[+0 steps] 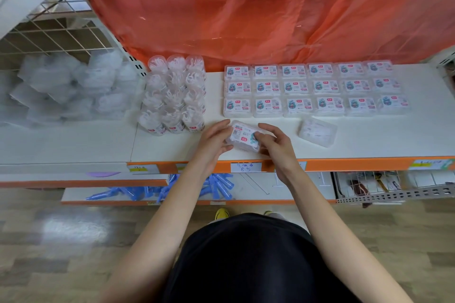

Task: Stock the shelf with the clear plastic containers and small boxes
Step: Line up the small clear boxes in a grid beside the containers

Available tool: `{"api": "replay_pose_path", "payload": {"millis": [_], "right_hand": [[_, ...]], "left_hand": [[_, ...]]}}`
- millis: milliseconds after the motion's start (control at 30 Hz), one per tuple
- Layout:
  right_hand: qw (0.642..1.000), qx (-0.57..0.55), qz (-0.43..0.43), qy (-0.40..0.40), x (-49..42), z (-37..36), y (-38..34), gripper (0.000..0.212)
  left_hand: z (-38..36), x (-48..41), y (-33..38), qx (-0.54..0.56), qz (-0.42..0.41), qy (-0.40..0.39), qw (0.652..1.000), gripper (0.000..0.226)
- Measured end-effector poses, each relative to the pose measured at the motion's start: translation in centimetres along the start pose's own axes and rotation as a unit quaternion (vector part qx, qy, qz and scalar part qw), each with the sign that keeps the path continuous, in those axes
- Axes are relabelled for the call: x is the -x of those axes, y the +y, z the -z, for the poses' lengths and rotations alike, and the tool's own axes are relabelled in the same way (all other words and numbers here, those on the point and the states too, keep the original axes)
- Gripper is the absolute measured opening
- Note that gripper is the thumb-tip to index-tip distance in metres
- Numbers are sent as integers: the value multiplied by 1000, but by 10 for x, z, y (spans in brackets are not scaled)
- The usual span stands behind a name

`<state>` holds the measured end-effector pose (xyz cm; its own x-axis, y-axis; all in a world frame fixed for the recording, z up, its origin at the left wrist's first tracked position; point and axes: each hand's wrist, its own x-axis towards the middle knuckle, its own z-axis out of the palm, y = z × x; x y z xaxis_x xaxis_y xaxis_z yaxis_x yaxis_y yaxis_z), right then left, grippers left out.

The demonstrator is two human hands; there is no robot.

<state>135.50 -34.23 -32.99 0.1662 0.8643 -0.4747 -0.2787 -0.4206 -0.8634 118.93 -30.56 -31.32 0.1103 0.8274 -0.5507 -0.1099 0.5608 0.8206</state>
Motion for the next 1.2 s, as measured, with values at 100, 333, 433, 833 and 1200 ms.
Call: {"api": "replay_pose_path", "payload": {"millis": [100,333,433,833,1200], "right_hand": [[999,-31,-21,7,-1,5,0,36],[998,49,-28,-22,-4,6,10,67],[987,152,46,-35,-4,9,12,72],[843,461,270,-66,-18,16,10,61],[863,451,230,1,-25,4,26,52]], "left_hand": [[-3,1,-4,4,30,10,1000,33],[-11,2,-13,-64,-13,-18,998,24],[-10,0,-9,-85,-28,-12,996,21],[-2,-10,-15,-259,-118,20,959,27],[46,-5,-70,-633,-272,127,714,54]]}}
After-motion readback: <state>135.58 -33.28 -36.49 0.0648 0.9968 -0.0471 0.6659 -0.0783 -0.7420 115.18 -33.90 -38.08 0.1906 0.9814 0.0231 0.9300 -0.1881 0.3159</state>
